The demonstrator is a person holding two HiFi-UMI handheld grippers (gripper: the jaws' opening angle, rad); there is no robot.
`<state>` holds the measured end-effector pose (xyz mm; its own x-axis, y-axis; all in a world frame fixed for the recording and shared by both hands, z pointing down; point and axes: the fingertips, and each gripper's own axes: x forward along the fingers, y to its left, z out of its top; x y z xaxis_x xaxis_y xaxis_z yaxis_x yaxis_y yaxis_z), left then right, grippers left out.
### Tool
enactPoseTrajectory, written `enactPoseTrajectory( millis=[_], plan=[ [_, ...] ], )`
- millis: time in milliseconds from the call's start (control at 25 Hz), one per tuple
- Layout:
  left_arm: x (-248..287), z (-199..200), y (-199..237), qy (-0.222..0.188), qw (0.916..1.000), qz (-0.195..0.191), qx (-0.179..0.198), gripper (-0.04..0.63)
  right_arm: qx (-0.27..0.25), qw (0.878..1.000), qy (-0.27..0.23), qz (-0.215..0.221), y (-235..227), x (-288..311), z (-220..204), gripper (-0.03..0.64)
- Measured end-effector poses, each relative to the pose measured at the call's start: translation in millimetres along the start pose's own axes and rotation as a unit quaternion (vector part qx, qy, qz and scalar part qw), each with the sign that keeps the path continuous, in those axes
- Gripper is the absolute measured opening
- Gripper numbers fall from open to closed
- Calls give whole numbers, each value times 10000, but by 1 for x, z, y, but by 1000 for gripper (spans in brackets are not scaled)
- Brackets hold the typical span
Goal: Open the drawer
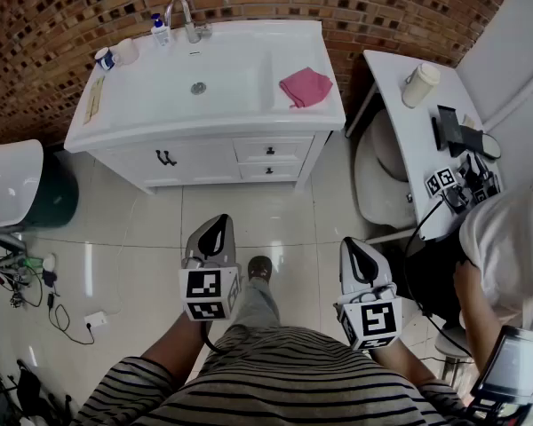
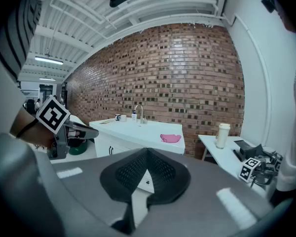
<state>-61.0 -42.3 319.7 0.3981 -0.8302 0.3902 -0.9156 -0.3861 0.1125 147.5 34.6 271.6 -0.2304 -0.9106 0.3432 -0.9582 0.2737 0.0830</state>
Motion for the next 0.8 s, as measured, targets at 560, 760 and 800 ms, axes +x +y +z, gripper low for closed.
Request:
enactPoseTrajectory(
  millis=[560,760,800],
  plan=[
    [156,9,82,92,9999,120,67,16,66,9982,444,401,1,274,-61,2],
    [199,-46,102,72,9993,360,2,15,351,9970,662,192,8,357,-139,2],
    [208,-55,103,75,9993,373,-59,17,409,9965,709,178,11,374,-153,0]
  ],
)
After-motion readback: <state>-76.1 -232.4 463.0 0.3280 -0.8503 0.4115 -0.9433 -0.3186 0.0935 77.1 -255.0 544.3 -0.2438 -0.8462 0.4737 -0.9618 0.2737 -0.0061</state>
